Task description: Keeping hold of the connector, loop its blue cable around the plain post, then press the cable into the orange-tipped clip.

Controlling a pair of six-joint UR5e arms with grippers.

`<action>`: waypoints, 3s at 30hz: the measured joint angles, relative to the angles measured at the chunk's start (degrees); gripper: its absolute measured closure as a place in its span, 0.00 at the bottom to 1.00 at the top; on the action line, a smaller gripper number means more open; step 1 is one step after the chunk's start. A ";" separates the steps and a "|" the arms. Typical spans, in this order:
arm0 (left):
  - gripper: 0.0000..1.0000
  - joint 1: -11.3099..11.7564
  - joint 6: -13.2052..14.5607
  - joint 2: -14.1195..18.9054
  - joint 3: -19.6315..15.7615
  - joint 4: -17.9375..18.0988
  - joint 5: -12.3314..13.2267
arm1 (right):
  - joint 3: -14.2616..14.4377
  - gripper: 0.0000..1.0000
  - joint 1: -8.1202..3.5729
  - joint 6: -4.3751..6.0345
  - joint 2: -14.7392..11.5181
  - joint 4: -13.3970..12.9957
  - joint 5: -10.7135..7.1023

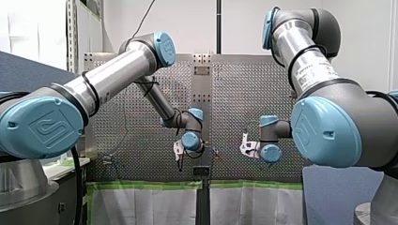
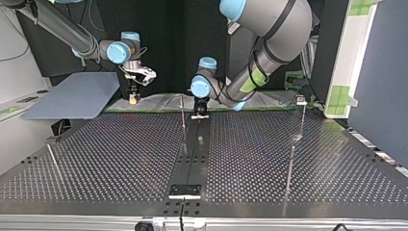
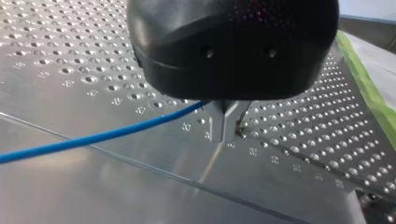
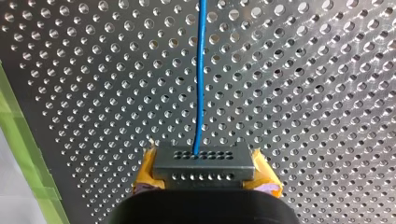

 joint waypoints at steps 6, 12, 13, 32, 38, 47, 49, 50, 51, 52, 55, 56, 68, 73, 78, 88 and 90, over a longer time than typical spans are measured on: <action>0.57 -0.05 1.20 0.00 -0.01 -1.14 -1.01 | -0.01 1.00 -0.04 -0.05 -0.02 0.09 -0.08; 0.33 0.18 3.00 0.05 -0.01 -2.64 -0.56 | 0.01 1.00 -0.08 0.05 -0.01 0.17 -0.11; 0.23 0.23 3.30 0.05 -0.01 -2.85 -0.19 | 0.01 1.00 -0.08 0.06 -0.01 0.19 -0.11; 0.00 -1.11 10.14 7.29 -6.65 -6.36 -1.76 | 0.02 1.00 -0.09 0.00 0.00 1.88 -0.11; 0.00 -2.28 11.61 9.55 -9.98 -3.89 -1.51 | 0.03 1.00 -0.08 -0.08 0.00 2.69 -0.33; 0.00 -6.13 10.88 9.81 -14.96 1.05 -2.52 | 0.03 1.00 0.30 -0.35 0.00 4.27 -1.12; 0.00 -7.08 10.08 9.80 -15.91 2.00 -2.79 | 0.03 1.00 0.38 -0.48 0.00 4.68 -1.14; 0.00 -7.68 9.52 9.77 -16.53 2.63 -2.74 | 0.07 1.00 0.45 -0.55 0.00 4.86 -1.16; 0.00 -8.15 9.09 9.72 -17.00 3.08 -2.65 | 0.08 1.00 0.49 -0.59 0.00 4.97 -1.16; 0.00 -8.64 8.68 9.64 -17.48 3.57 -2.60 | 0.09 1.00 0.54 -0.62 0.00 5.06 -1.16; 0.00 -10.02 7.59 9.36 -19.22 5.14 -2.68 | 0.10 1.00 0.65 -0.68 0.00 5.22 -1.16; 0.00 -10.29 7.28 9.28 -19.95 5.58 -2.66 | 0.10 1.00 0.69 -0.70 0.00 5.24 -1.17; 0.00 -9.99 4.92 5.22 -24.14 7.55 -1.46 | 0.07 1.00 0.84 -0.62 -0.01 5.00 -1.33; 0.00 -9.92 4.18 3.13 -24.00 8.11 -2.17 | 0.10 1.00 0.84 -0.61 0.00 4.98 -1.49; 0.00 -9.88 5.13 2.73 -23.99 7.36 -4.25 | 0.11 1.00 0.83 -0.67 0.00 5.05 -1.51; 0.00 -9.42 9.61 3.62 -23.93 5.15 -7.16 | 0.08 1.00 0.85 -0.69 0.00 5.24 -1.52; 0.00 -9.57 10.82 4.50 -23.93 5.67 -6.40 | 0.09 1.00 0.84 -0.69 0.00 5.22 -1.52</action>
